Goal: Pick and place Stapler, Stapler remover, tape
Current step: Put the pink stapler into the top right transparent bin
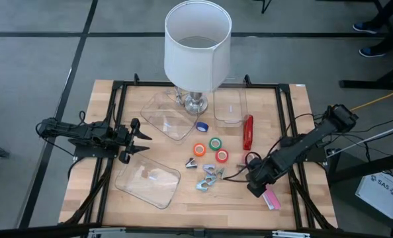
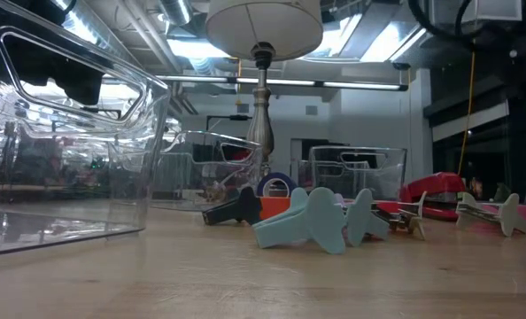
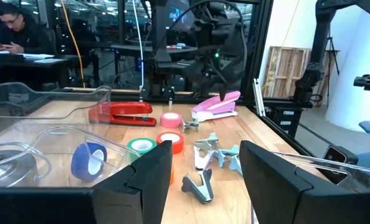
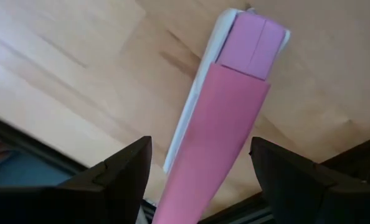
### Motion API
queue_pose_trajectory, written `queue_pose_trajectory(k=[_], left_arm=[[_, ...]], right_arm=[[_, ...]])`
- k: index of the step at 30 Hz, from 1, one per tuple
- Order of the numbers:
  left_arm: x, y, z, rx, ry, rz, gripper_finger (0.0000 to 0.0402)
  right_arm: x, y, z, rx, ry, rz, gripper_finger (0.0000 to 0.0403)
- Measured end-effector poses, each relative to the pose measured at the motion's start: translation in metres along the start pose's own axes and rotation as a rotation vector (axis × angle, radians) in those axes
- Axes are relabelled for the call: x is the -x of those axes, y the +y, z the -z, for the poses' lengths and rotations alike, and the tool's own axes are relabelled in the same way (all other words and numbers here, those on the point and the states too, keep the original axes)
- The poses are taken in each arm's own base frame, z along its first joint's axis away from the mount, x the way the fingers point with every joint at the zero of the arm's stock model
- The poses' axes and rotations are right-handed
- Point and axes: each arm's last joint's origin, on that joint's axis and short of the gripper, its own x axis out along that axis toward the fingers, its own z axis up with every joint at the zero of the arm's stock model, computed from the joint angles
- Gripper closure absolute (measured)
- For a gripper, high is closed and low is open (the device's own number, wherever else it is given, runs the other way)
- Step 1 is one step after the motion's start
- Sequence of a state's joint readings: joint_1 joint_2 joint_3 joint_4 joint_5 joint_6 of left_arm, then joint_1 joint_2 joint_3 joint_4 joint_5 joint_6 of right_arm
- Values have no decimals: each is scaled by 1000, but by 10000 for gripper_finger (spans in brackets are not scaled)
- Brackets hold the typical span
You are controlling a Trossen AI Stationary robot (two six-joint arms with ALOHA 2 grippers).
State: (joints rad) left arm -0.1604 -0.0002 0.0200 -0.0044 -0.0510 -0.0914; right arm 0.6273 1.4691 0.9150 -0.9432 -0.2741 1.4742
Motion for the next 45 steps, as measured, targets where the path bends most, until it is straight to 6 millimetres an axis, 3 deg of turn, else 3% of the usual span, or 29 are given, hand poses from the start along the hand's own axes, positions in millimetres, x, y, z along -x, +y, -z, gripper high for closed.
queue_pose_trajectory(k=[17,20,26,45], left_arm=[[0,0,0,0,0,-1,217],[0,0,0,0,0,0,217],[0,0,0,0,0,0,217],[0,0,0,0,0,0,217]], right_arm=[[-34,11,-8,-32,99,101,136],[-36,11,-7,-33,151,103,166],[-36,11,-7,-42,180,104,263],[-29,19,-13,1,58,-8,260]])
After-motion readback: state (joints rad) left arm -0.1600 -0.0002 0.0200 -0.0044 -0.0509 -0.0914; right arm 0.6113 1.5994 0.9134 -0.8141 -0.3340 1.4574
